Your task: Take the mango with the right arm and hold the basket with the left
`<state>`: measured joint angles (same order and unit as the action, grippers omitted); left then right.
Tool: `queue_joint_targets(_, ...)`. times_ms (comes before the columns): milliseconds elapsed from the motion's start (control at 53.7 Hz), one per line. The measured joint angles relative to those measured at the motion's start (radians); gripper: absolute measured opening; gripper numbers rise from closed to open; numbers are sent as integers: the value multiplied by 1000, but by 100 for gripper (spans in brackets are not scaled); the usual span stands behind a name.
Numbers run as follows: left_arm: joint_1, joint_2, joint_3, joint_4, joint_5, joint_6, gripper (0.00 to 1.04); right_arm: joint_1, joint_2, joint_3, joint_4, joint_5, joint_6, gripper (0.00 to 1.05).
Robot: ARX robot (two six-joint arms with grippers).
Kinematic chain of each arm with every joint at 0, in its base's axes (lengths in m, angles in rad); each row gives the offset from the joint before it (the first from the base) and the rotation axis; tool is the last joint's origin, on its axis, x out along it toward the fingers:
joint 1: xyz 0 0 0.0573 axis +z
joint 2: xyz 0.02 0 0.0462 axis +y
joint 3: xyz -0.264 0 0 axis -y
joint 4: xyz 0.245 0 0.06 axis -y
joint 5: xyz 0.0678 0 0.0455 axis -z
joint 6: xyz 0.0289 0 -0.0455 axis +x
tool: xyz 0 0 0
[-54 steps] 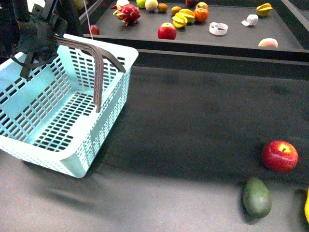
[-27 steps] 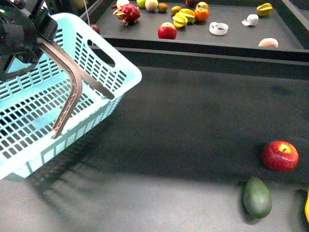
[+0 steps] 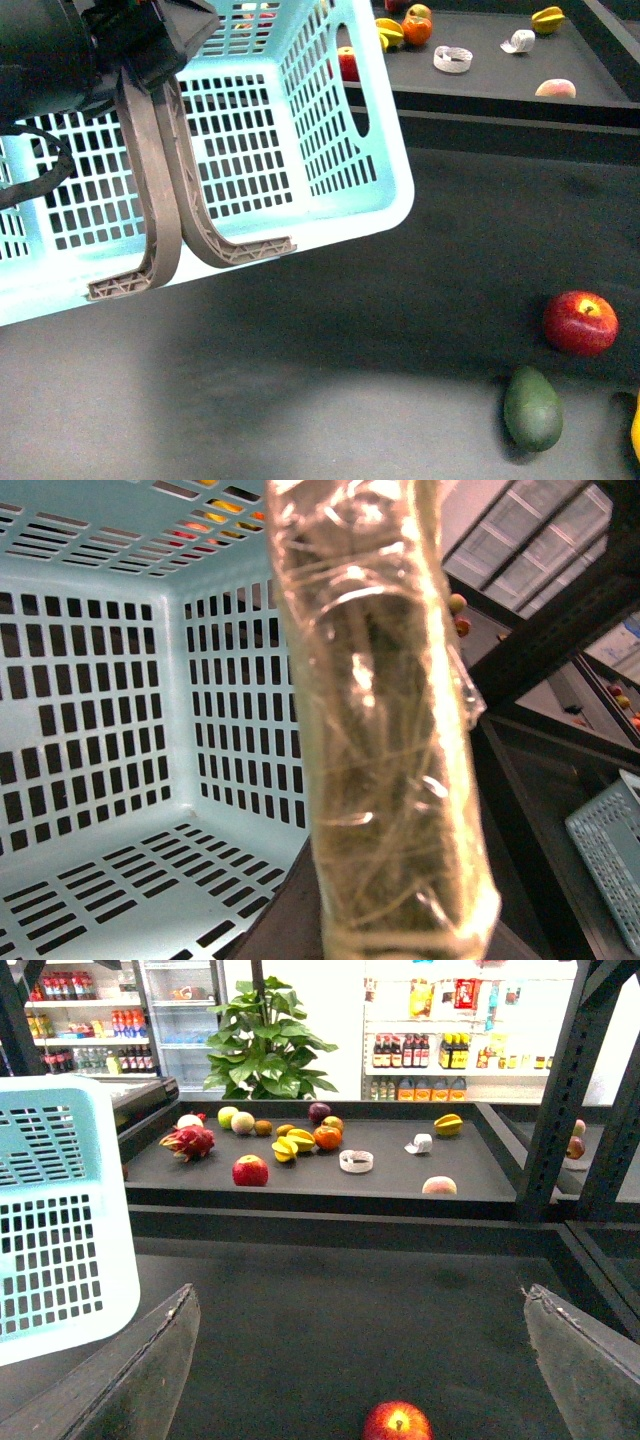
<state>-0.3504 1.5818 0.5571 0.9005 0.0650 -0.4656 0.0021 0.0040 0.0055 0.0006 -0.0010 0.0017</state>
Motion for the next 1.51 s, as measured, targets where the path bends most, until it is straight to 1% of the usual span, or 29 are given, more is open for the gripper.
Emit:
queue_joint_targets(261,-101,-43,-32,30,45,80,8,0,0,0,0,0,0,97)
queue_joint_targets(428,-148,-51,-32,50,81,95,8,0,0,0,0,0,0,97)
queue_joint_targets(652,-192,-51,-32,61,103,110,8,0,0,0,0,0,0,97)
queue_joint_targets(1192,-204,-53,-56,48,92,177,8,0,0,0,0,0,0,97)
queue_joint_targets(1508,-204,-57,-56,48,92,182,8,0,0,0,0,0,0,97)
